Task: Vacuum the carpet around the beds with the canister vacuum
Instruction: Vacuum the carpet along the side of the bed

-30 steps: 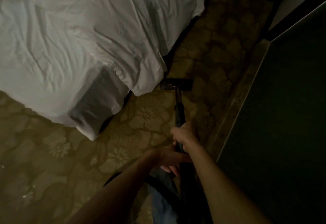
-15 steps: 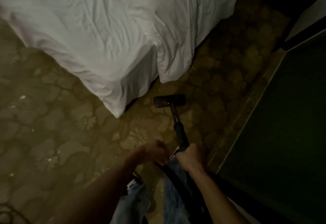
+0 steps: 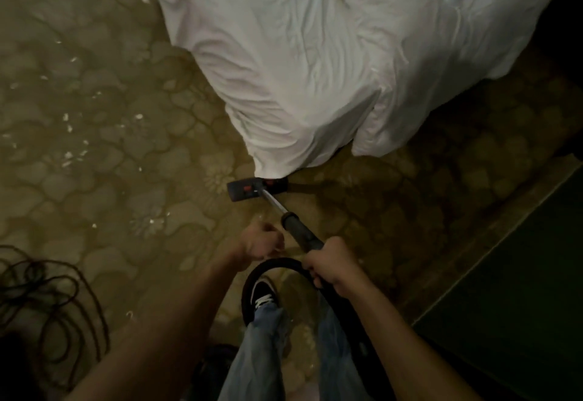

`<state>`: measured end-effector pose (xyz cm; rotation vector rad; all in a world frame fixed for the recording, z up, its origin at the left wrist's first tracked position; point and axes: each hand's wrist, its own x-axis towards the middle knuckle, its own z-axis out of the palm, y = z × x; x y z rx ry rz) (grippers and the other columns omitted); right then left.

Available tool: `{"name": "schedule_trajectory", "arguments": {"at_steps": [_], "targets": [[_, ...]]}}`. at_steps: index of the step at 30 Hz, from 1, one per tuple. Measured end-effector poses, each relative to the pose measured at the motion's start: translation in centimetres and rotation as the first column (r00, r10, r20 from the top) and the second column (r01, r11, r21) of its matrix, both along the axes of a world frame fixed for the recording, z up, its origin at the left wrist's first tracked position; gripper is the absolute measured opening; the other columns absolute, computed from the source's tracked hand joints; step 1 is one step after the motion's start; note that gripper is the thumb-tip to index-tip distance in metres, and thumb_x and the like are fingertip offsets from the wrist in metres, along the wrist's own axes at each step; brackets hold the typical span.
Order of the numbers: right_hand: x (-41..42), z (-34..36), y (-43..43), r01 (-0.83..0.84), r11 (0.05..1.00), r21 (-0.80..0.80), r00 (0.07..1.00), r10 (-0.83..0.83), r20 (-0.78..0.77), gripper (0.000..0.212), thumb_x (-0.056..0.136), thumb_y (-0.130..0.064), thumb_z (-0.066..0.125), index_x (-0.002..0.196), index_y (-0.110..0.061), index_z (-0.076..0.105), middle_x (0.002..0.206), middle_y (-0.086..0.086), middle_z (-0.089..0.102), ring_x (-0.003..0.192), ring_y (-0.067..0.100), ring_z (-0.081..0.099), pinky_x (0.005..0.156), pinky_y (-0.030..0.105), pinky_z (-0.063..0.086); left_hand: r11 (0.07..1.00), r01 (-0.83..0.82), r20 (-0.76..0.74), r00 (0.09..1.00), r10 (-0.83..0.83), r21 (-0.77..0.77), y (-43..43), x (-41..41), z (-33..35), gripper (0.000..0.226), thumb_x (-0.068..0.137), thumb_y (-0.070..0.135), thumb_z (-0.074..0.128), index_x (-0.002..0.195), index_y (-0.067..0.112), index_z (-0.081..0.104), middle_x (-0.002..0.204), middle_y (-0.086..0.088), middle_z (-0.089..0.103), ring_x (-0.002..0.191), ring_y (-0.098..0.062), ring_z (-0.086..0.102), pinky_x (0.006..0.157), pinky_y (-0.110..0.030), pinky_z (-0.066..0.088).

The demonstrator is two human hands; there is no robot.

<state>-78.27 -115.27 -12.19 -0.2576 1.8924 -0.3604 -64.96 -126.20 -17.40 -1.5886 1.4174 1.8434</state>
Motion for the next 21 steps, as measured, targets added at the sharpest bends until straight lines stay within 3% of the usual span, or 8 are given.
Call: {"name": "schedule_trajectory", "arguments": {"at_steps": [4, 7, 9, 12, 15, 18, 21], "targets": [[4.8, 1.7, -5.4, -0.183, 0.983, -0.006, 0.983, 0.183, 0.001, 0.028, 0.073, -0.012, 0.069, 0.098, -0.001, 0.066, 0.076, 0.011, 0.067, 0.061, 0.023, 0.065, 0.053, 0.031, 0.049, 0.987, -0.156, -0.003, 0.988, 0.156, -0.038, -2.3, 5.0, 2.0, 0.013, 0.097, 0.016, 0.055, 0.096, 0.010, 0.066, 0.091, -0.005, 0.070, 0.069, -0.016, 0.067, 0.049, -0.021, 0.035], [8.7, 2.7, -9.1, -0.305, 0.952, -0.009, 0.952, 0.305, -0.007, 0.009, 0.081, -0.013, 0.070, 0.087, -0.007, 0.066, 0.068, 0.009, 0.064, 0.057, 0.023, 0.061, 0.054, 0.032, 0.047, 0.947, -0.320, 0.008, 0.947, 0.320, 0.033, -3.5, 8.5, 2.6, 0.018, 0.100, 0.025, 0.049, 0.094, 0.015, 0.063, 0.088, -0.003, 0.068, 0.070, -0.018, 0.065, 0.047, -0.019, 0.031], [11.1, 2.9, -11.3, -0.408, 0.913, 0.000, 0.913, 0.408, -0.027, 0.009, 0.079, -0.016, 0.072, 0.077, -0.009, 0.067, 0.064, 0.007, 0.065, 0.052, 0.021, 0.061, 0.052, 0.031, 0.047, 0.877, -0.461, 0.041, 0.887, 0.460, 0.135, -4.0, 10.6, 2.8, 0.030, 0.103, 0.038, 0.041, 0.095, 0.017, 0.061, 0.089, -0.004, 0.069, 0.074, -0.021, 0.066, 0.056, -0.023, 0.038], [14.5, 2.6, -13.9, -0.520, 0.854, 0.013, 0.854, 0.520, -0.005, 0.011, 0.077, -0.012, 0.069, 0.079, -0.001, 0.072, 0.067, 0.013, 0.070, 0.054, 0.023, 0.062, 0.052, 0.029, 0.046, 0.671, -0.653, 0.060, 0.731, 0.680, 0.352, -4.8, 13.0, 2.0, 0.052, 0.102, 0.059, 0.034, 0.095, 0.015, 0.061, 0.080, -0.007, 0.066, 0.066, -0.019, 0.063, 0.057, -0.024, 0.047], [17.6, 1.5, -15.9, -0.591, 0.807, 0.018, 0.807, 0.590, 0.039, 0.019, 0.077, -0.015, 0.072, 0.083, 0.002, 0.075, 0.068, 0.016, 0.074, 0.054, 0.025, 0.064, 0.057, 0.035, 0.051, 0.345, -0.778, 0.086, 0.453, 0.888, 0.525, -5.3, 15.0, 0.3, 0.054, 0.094, 0.067, 0.046, 0.077, 0.017, 0.055, 0.065, -0.005, 0.054, 0.057, -0.019, 0.053, 0.051, -0.026, 0.044], [20.4, 0.3, -17.3, -0.628, 0.778, 0.028, 0.777, 0.623, 0.090, 0.011, 0.078, -0.011, 0.073, 0.079, 0.000, 0.072, 0.058, 0.011, 0.065, 0.050, 0.023, 0.059, 0.057, 0.036, 0.049, 0.179, -0.828, 0.114, 0.279, 0.953, 0.532, -5.6, 17.1, -0.9, 0.047, 0.095, 0.060, 0.051, 0.074, 0.018, 0.054, 0.063, -0.005, 0.052, 0.060, -0.019, 0.051, 0.057, -0.031, 0.040], [22.4, -0.3, -19.2, -0.693, 0.720, 0.033, 0.718, 0.685, 0.123, 0.007, 0.081, -0.010, 0.073, 0.077, -0.005, 0.070, 0.058, 0.008, 0.064, 0.047, 0.019, 0.058, 0.056, 0.033, 0.050, 0.040, -0.870, 0.118, 0.112, 0.987, 0.491, -6.5, 18.6, -0.9, 0.038, 0.097, 0.051, 0.055, 0.084, 0.015, 0.060, 0.070, -0.006, 0.056, 0.066, -0.020, 0.055, 0.061, -0.032, 0.044]]}}
